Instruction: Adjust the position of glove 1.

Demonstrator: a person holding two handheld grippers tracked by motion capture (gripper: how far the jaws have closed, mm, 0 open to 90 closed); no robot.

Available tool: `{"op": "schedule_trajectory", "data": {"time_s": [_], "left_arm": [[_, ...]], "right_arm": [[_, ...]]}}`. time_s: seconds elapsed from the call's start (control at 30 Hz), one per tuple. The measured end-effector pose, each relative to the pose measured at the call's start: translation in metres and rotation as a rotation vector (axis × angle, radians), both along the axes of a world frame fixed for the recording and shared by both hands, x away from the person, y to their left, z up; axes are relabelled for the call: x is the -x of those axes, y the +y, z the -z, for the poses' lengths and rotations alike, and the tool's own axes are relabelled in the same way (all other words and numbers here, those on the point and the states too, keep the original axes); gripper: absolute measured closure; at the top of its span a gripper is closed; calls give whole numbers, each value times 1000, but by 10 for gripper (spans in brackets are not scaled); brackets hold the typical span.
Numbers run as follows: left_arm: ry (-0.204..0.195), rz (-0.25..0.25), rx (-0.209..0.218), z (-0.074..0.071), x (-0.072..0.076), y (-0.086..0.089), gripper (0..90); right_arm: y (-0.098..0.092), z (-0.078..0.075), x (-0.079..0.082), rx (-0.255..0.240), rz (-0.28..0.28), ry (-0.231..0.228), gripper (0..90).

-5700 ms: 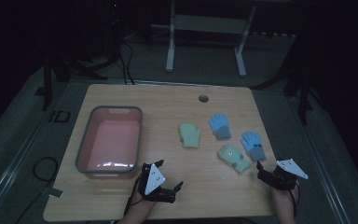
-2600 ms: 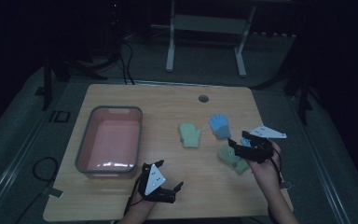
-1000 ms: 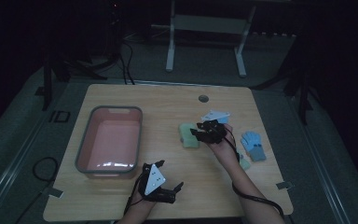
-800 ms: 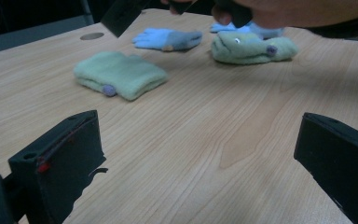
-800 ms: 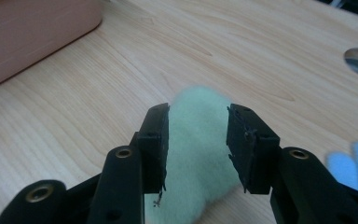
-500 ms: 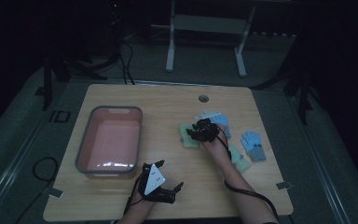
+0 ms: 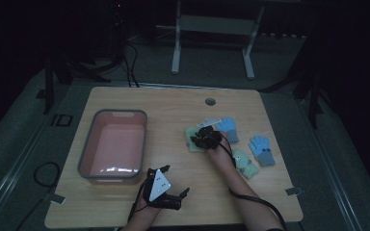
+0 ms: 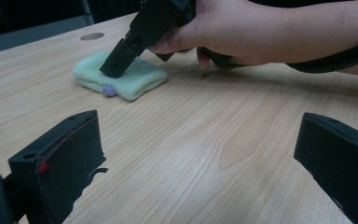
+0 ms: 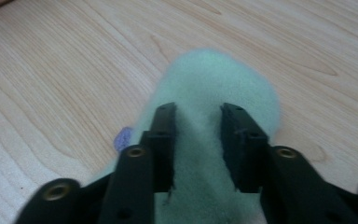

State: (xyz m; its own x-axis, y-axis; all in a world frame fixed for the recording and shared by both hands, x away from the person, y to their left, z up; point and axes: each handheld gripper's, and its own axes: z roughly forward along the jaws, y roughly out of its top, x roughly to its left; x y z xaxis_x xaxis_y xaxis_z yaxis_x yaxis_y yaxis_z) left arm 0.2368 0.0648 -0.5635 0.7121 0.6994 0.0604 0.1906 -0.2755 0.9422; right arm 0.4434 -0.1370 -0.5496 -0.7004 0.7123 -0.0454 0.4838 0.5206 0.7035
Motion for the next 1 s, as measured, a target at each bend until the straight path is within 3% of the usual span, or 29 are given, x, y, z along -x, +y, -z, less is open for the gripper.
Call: {"op": "schedule_trajectory", "data": {"time_s": [0.23,0.43,0.6,0.73,0.87,0.9,1.0], "left_arm": [[3,-1,3,0,0,0,12],[2,0,2,0,0,0,13],[4,0,3,0,0,0,13],[1,0,-2,0,0,0,12],[2,-3,0,0,0,0,13],[3,-4,1,0,0,0,13],[3,-6,3,0,0,0,12]], "right_arm": [[5,-1,1,16,22,17,838],[3,-9,3,-21,52,46,864],[-4,-29,13,-38,46,18,865],[-12,-51,28,-58,37,-20,865],[-17,-61,40,-60,33,-33,865],[-21,-69,53,-52,14,-54,865],[-28,-80,69,-68,-4,-66,865]]}}
